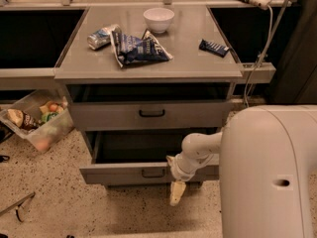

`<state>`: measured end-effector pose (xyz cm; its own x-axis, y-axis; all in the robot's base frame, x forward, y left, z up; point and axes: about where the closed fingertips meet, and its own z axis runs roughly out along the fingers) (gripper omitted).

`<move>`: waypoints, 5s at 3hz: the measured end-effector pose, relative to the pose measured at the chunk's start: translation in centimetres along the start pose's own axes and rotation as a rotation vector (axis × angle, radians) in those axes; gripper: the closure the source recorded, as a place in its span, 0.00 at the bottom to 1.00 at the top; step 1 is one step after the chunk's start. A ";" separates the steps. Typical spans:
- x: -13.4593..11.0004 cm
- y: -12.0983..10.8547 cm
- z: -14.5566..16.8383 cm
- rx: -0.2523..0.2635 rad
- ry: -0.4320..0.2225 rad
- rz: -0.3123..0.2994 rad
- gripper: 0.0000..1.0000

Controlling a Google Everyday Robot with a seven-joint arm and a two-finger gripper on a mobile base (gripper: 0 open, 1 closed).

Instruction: Open middle drawer

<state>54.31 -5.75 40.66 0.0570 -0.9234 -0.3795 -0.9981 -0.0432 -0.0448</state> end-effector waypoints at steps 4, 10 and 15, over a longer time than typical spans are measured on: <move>-0.1 4.1 -0.4 -0.064 0.007 0.026 0.00; 0.3 11.7 -2.1 -0.192 -0.001 0.156 0.00; -0.9 20.0 -7.8 -0.161 -0.062 0.262 0.00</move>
Offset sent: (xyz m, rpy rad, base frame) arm -0.0834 -0.0008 -0.0123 -0.0217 0.1350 0.0244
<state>34.07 -8.79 47.34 -0.2062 -0.8863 -0.4147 -0.9698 0.1287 0.2073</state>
